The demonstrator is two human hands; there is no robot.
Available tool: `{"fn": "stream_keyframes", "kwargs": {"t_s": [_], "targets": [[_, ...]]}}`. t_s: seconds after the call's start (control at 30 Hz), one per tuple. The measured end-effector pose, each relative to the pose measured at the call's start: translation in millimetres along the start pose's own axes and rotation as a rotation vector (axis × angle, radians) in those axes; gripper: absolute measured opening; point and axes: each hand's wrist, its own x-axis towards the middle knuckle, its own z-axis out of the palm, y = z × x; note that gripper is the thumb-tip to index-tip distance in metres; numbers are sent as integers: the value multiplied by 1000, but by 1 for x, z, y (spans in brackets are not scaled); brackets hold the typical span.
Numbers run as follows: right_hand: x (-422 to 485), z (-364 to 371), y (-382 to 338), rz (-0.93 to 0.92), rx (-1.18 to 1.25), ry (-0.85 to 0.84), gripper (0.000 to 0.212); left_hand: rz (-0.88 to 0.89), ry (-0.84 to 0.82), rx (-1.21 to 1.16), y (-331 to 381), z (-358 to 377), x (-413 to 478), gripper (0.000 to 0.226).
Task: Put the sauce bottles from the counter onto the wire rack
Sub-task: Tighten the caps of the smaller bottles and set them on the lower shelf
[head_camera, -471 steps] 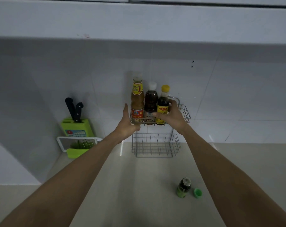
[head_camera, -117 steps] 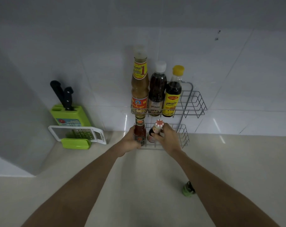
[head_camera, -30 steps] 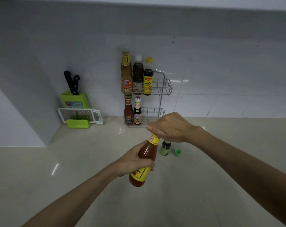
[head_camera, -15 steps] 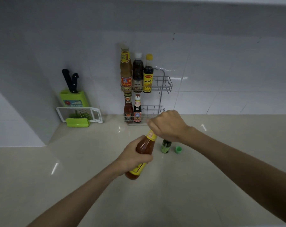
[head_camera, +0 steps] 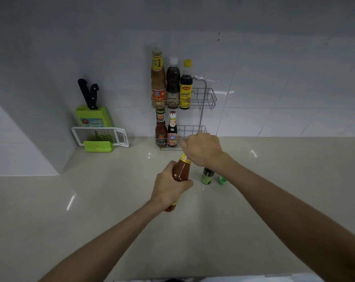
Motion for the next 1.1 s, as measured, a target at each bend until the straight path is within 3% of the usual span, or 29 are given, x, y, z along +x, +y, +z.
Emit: {"fn": "stream_keyframes", "kwargs": {"t_s": [0.1,0.2,0.3,0.37,0.43,0.7,0.83,0.97,1.1], "targets": [[11,5,-11,114,87,-225,26,5,92,100,-6,10,-4,32],[8,8,-10,176,548,-198,54,-50,25,12,-8,1,0,32],[7,6,-3,169,760,-44,34,-70,-216,-79,-9,-17,4,48],[12,0,4,188,865,-18,38,-71,-420,-110,-14,-27,5,63],[17,-2,11,230,958,-14,40,-66,-519,-130,-19,-30,3,58],[-7,43,12,284,1249,-206,45,-89,-297,-170,-37,-9,25,49],[7,66,20,360,1369,-126,38,-80,-343,-113,-43,-5,56,61],[40,84,41,422,1420,13,36,-72,-469,-22,-50,-19,104,93],[88,107,70,467,1277,232,44,-133,-324,27,-48,-37,161,98]]}}
